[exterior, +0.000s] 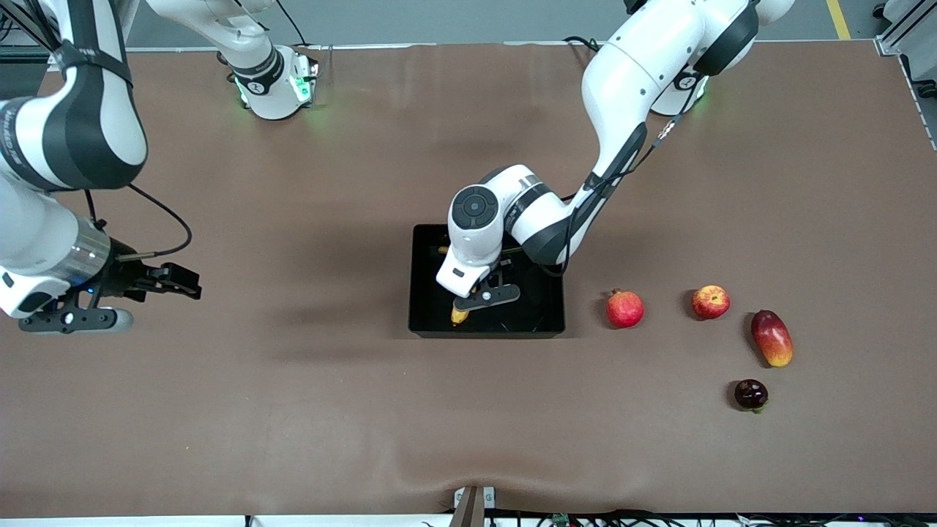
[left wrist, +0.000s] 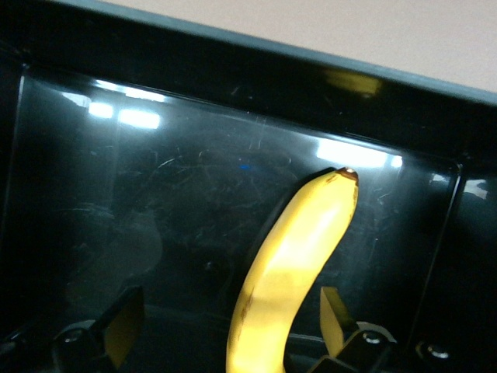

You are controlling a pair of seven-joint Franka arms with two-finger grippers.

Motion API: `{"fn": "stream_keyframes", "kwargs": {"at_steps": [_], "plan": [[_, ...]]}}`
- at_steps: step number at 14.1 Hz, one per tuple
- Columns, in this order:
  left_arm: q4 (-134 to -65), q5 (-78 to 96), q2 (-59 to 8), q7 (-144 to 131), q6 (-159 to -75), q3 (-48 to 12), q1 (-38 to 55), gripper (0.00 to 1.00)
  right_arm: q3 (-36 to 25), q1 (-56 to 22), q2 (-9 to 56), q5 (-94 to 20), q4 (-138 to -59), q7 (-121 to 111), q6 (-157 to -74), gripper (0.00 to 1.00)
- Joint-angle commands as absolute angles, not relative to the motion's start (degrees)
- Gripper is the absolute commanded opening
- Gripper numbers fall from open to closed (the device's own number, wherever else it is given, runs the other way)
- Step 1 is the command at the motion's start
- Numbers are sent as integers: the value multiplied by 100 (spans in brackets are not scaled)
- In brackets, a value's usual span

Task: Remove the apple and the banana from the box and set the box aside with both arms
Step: 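Reach the left gripper back into the box and grasp the banana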

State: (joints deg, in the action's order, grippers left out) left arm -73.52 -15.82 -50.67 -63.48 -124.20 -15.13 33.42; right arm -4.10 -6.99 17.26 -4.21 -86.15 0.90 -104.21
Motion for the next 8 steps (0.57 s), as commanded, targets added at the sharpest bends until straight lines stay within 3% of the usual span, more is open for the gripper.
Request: {"fn": "stream_keyframes", "kwargs": {"at_steps": [1, 8], "plan": [[-7119, -1529, -5264, -6538, -12541, -1415, 3498, 100, -352, -729, 1784, -325, -8543, 141, -10441, 100], [-7146, -1556, -5484, -6732, -12760, -1406, 3586, 100, -317, -1344, 2074, -413, -8508, 332, -10617, 100]]}}
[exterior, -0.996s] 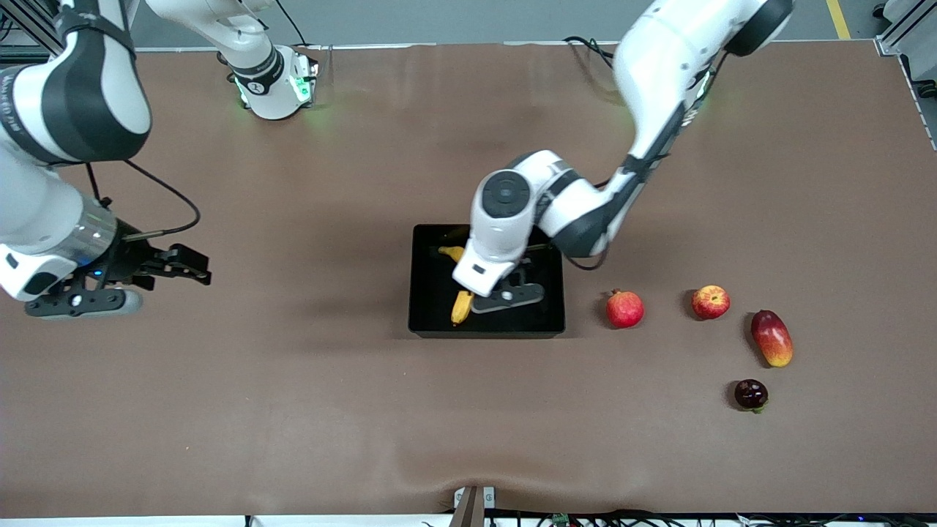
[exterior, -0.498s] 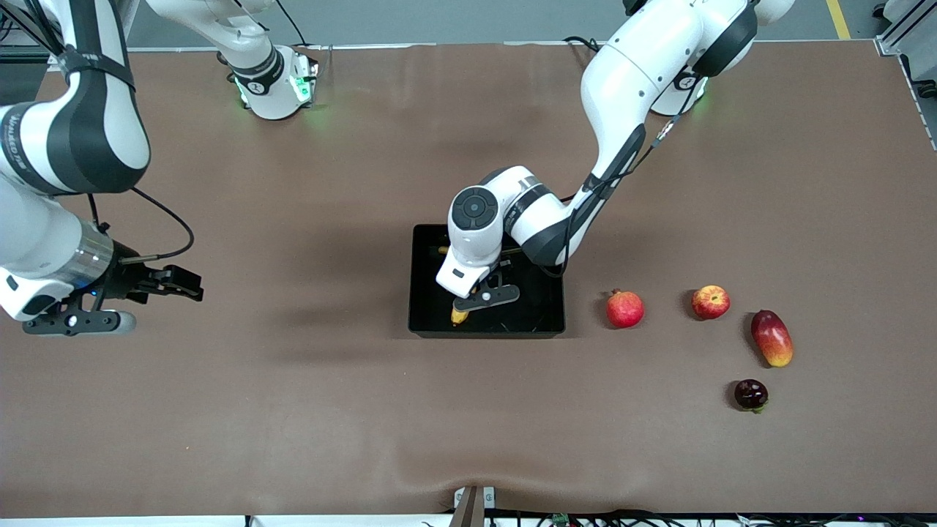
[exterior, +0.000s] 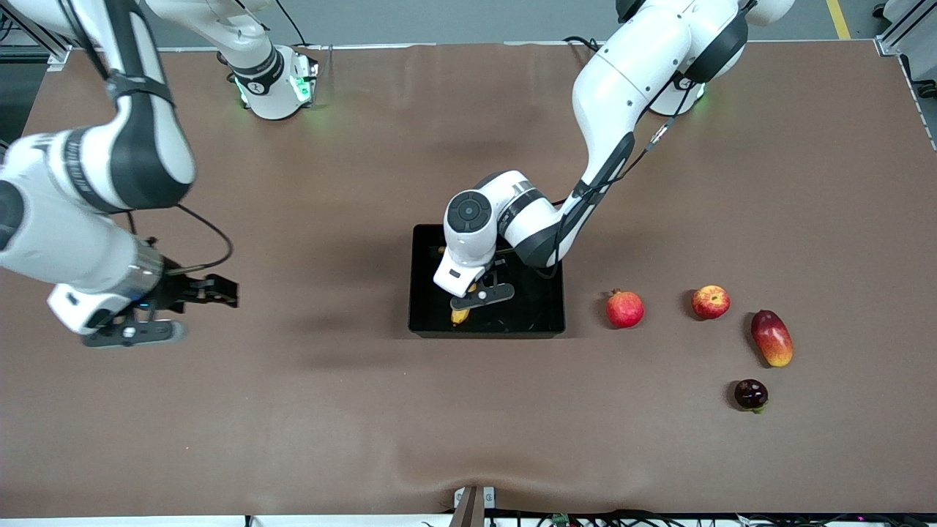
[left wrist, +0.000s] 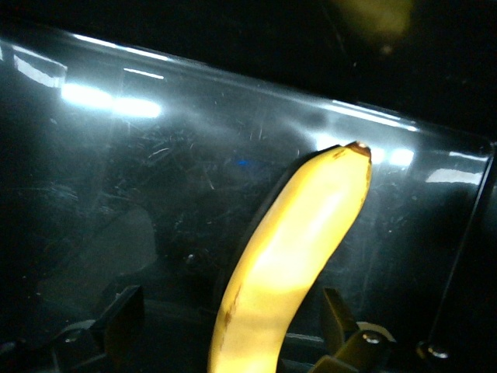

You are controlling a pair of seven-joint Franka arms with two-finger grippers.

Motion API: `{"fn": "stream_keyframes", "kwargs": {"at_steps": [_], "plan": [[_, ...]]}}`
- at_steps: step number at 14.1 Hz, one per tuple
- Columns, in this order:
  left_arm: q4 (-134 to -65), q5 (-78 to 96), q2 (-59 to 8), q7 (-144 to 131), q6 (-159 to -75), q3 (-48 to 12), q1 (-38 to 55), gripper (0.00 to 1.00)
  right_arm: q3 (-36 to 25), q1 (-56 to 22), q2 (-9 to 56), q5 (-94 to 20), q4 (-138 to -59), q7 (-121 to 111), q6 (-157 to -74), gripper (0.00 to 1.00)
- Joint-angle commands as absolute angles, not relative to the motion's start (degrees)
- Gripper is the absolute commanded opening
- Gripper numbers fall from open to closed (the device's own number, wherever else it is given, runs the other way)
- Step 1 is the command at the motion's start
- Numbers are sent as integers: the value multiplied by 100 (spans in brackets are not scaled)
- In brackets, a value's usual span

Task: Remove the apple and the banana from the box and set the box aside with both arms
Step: 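Reach the left gripper back into the box and grasp the banana, then lift the banana with the left gripper while the right gripper nears the box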

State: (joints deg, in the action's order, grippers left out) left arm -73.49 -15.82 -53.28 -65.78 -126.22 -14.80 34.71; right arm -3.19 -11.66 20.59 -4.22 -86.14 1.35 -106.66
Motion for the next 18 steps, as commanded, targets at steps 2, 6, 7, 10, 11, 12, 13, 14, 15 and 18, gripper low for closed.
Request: {"fn": "stream_keyframes", "kwargs": {"at_steps": [2, 6, 7, 10, 11, 12, 13, 14, 15, 18], "plan": [[-7146, -1564, -5563, -6838, -12972, -1398, 3647, 100, -316, -1765, 2065, -335, -8508, 1190, -10573, 100], [-7146, -1582, -5651, -6812, -12990, -1301, 3735, 91, -308, -1837, 2223, -535, -8534, 1864, -10547, 100], [-7146, -1582, -5643, -6829, -12999, -1292, 3735, 73, -308, -1889, 2258, -780, -8525, 1863, -10547, 100], [-7146, -1573, -5643, -6838, -13025, -1292, 3735, 19, -308, -1916, 2407, -1045, -8517, 1872, -10582, 100], [-7146, -1573, -5625, -6838, -13034, -1292, 3744, 5, -308, -1916, 2460, -1046, -8499, 1872, -10591, 100], [-7146, -1582, -5599, -6838, -13034, -1292, 3753, 0, -308, -1907, 2470, -1046, -8499, 1872, -10582, 100], [-7137, -1582, -5581, -6829, -13034, -1292, 3744, 0, -308, -1881, 2461, -1046, -8473, 1863, -10556, 100], [-7137, -1582, -5546, -6812, -13034, -1283, 3744, 0, -308, -1881, 2470, -1046, -8464, 1863, -10564, 100], [-7137, -1591, -5502, -6812, -12991, -1257, 3744, 0, -316, -1916, 2470, -1046, -8464, 1863, -10582, 100], [-7137, -1573, -5169, -6803, -12833, -1222, 3709, 0, -316, -1863, 2566, -1063, -8464, 1872, -10582, 100]]}}
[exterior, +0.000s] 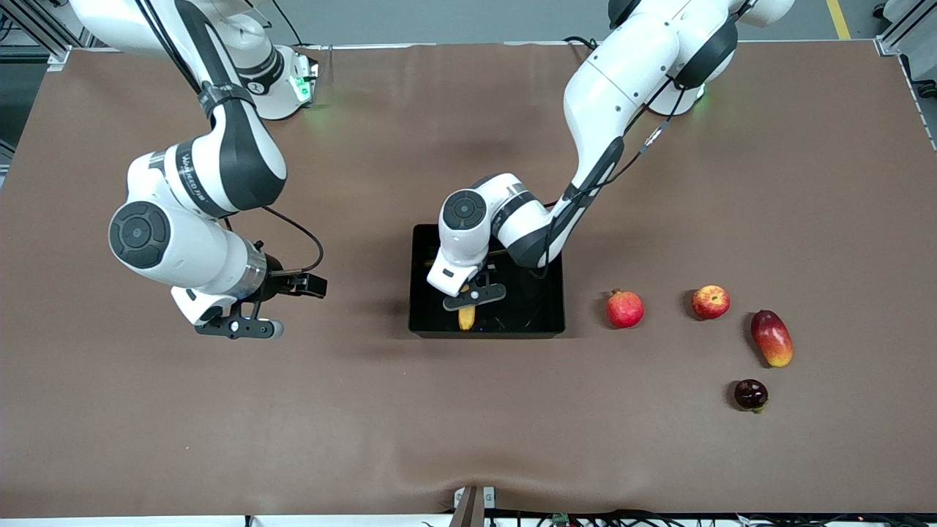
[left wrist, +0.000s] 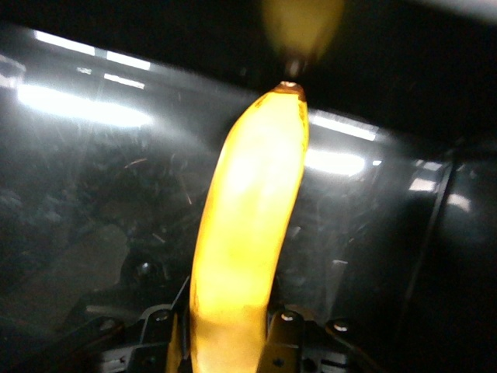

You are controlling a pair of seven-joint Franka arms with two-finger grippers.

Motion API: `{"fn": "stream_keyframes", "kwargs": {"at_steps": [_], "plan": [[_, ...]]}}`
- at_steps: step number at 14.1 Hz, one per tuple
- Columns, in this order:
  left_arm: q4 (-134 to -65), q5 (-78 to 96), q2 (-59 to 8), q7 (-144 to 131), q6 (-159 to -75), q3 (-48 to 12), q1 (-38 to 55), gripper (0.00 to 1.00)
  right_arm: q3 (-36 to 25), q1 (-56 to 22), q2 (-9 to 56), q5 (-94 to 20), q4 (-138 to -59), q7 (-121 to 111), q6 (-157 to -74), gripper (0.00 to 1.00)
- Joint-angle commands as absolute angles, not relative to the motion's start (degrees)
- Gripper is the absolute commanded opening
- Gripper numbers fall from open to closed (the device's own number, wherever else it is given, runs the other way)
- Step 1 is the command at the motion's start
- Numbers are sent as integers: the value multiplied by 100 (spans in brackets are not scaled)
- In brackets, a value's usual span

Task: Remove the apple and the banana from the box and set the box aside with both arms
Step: 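Lift the banana with the left gripper while the right gripper nears the box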

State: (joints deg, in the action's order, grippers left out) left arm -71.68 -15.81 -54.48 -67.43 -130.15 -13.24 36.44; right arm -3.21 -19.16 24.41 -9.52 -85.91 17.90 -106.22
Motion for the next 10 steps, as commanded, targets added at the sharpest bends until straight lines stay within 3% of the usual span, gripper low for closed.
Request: {"fn": "stream_keyframes", "kwargs": {"at_steps": [1, 10], "plan": [[-7137, -1556, -5064, -6803, -12745, -1230, 3683, 0, -316, -1863, 2593, -1055, -8464, 1872, -10582, 100], [-7408, -1468, -3552, -5899, -11611, -1274, 2507, 0, -316, -2584, 3418, -993, -8288, 1863, -10907, 100]]}}
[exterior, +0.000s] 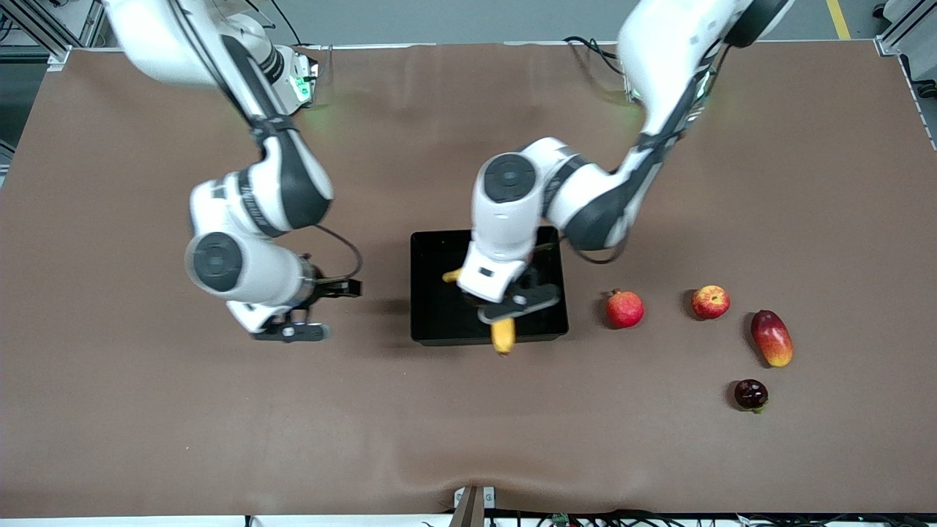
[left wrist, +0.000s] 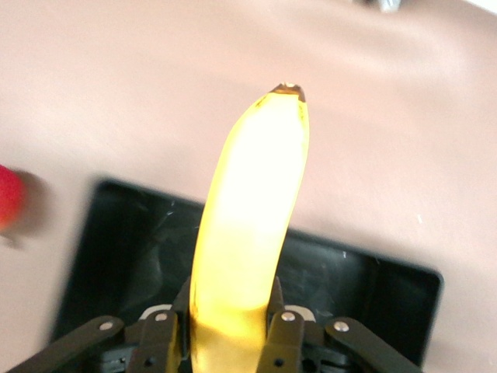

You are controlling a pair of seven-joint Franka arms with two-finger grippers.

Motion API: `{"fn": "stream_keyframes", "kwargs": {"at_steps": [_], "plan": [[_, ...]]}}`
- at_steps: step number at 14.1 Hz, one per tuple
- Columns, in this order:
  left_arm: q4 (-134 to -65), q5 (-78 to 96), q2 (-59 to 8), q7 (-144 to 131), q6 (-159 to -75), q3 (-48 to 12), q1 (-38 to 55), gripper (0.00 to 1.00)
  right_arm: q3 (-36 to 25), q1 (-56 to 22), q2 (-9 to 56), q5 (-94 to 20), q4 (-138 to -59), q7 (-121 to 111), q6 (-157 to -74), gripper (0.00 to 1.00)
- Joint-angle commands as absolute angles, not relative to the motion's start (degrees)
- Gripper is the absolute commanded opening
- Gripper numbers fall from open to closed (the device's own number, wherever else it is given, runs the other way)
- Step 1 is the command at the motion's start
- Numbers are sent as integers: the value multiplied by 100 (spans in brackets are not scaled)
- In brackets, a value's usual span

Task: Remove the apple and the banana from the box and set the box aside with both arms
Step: 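Lift the banana with the left gripper while the right gripper nears the box, then lay the banana by the fruits while the right gripper grips the box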

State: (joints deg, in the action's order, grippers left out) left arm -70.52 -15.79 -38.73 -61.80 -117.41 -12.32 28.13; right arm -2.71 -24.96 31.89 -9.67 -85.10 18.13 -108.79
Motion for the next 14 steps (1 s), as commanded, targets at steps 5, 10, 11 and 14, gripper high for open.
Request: {"fn": "stream_keyframes", "kwargs": {"at_steps": [5, 10, 11, 14], "plan": [[-8154, -1415, -3183, -4609, -11198, -1266, 1601, 0, -316, -3059, 3709, -949, -8297, 1768, -11934, 100], [-8648, -1476, -3181, -2832, -11302, -1266, 442, 0, -308, -3146, 3981, -1011, -8323, 1415, -12119, 100], [-8640, -1477, -3295, -2508, -11407, -1266, 161, 0, -308, -3242, 4060, -1011, -8323, 1415, -12294, 100], [-8640, -1485, -3629, -1733, -11846, -1266, -350, 0, -308, -3444, 4192, -1037, -8341, 1424, -12567, 100]]}}
